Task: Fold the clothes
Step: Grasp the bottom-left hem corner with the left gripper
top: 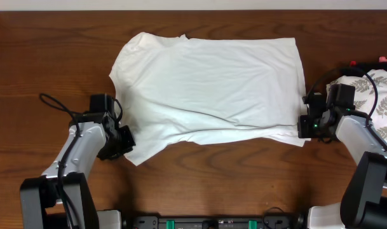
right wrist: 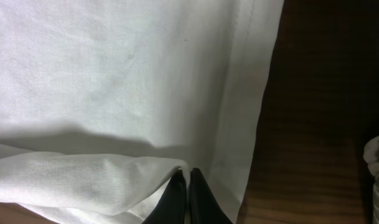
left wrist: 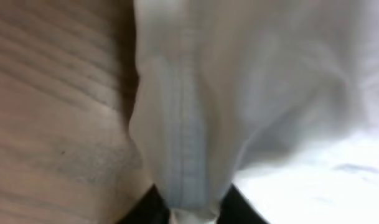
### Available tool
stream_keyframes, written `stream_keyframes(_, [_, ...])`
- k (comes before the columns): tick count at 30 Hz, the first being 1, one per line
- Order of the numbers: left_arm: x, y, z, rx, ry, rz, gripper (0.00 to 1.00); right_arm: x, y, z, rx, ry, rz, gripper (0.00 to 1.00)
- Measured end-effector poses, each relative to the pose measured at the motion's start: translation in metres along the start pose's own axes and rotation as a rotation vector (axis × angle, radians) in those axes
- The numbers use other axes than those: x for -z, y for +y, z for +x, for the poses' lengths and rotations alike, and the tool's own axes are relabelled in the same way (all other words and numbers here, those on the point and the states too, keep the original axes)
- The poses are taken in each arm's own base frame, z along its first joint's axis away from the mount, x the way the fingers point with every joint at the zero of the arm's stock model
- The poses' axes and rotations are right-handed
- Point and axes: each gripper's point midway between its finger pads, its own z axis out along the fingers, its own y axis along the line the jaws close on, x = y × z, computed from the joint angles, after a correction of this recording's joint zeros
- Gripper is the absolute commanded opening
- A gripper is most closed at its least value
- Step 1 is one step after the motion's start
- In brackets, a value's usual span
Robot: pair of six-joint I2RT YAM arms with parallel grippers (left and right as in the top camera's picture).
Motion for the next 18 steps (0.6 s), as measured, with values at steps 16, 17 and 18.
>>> stream_keyframes(16, [0.045, -0.019, -0.018, -0.050, -0.192, 0.119, 0.06, 0.005, 0.000, -0.005, -0.018, -0.026, 0.006, 0.01])
stream_keyframes(17, [0.054, -0.019, -0.021, -0.048, -0.226, 0.131, 0.06, 0.009, 0.000, -0.008, -0.019, -0.040, 0.010, 0.01])
stream_keyframes(18, [0.061, -0.018, -0.023, -0.044, -0.254, 0.139, 0.06, 0.012, 0.000, -0.010, -0.017, -0.052, 0.013, 0.01])
